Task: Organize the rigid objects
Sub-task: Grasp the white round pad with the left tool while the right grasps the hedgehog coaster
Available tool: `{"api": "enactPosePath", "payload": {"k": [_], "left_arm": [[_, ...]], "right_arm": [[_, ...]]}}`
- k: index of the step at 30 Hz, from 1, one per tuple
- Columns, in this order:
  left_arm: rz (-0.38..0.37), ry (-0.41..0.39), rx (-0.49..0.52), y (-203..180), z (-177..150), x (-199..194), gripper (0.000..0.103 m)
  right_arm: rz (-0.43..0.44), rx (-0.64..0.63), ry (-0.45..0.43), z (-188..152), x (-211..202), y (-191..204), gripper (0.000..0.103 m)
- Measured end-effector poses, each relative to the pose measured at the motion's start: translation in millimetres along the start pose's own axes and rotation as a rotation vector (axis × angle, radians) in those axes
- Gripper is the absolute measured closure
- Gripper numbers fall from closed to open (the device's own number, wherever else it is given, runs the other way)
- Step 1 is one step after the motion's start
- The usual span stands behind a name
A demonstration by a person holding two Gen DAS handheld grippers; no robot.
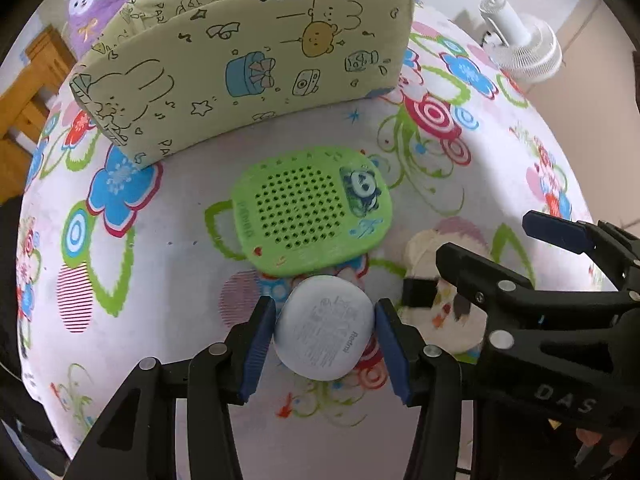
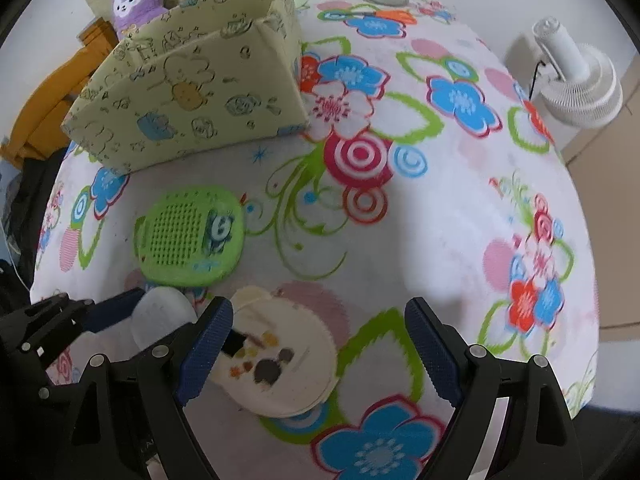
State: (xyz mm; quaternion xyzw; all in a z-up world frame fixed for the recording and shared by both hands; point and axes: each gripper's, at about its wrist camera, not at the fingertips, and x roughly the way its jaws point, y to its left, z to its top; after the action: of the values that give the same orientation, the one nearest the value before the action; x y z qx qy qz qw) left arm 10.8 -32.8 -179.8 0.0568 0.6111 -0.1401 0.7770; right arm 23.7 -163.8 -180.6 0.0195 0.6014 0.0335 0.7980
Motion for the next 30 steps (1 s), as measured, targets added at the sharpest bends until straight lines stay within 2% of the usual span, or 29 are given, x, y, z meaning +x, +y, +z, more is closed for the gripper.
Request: {"api": "enactPosePath", "payload": {"k": [11, 13, 16, 19, 20, 30], "left_arm": [[0.031, -0.022, 0.058, 28.1, -15.8, -9.7, 0.05], [0.029, -0.022, 0.041, 34.6, -18.5, -11.2, 0.05], [0.033, -0.029, 0.038, 33.8, -19.2, -12.0, 0.05], [0.035, -0.034, 0.043, 35.1, -19.3, -12.9, 0.05], [0.035, -0.035, 0.043, 34.4, -18.6, -12.6, 0.05], [0.014, -0.028, -0.019, 36.2, -10.0, -12.4, 0.051]], "right_arm": [[-0.028, 0.136, 0.027, -18.9, 10.0, 22.9, 0.013], [-0.052, 0.178, 0.044, -22.0, 14.4, 24.3, 0.013], [-0.098, 0.222, 0.023, -25.4, 16.1, 27.6, 0.013], [-0.145, 0.223, 0.014, -25.6, 17.2, 36.1, 0.017], [-0.147, 0.211, 0.007, -25.3, 15.8, 39.5, 0.023], [-0.122, 0.163, -0.012, -11.0, 4.5, 38.5, 0.024]]}}
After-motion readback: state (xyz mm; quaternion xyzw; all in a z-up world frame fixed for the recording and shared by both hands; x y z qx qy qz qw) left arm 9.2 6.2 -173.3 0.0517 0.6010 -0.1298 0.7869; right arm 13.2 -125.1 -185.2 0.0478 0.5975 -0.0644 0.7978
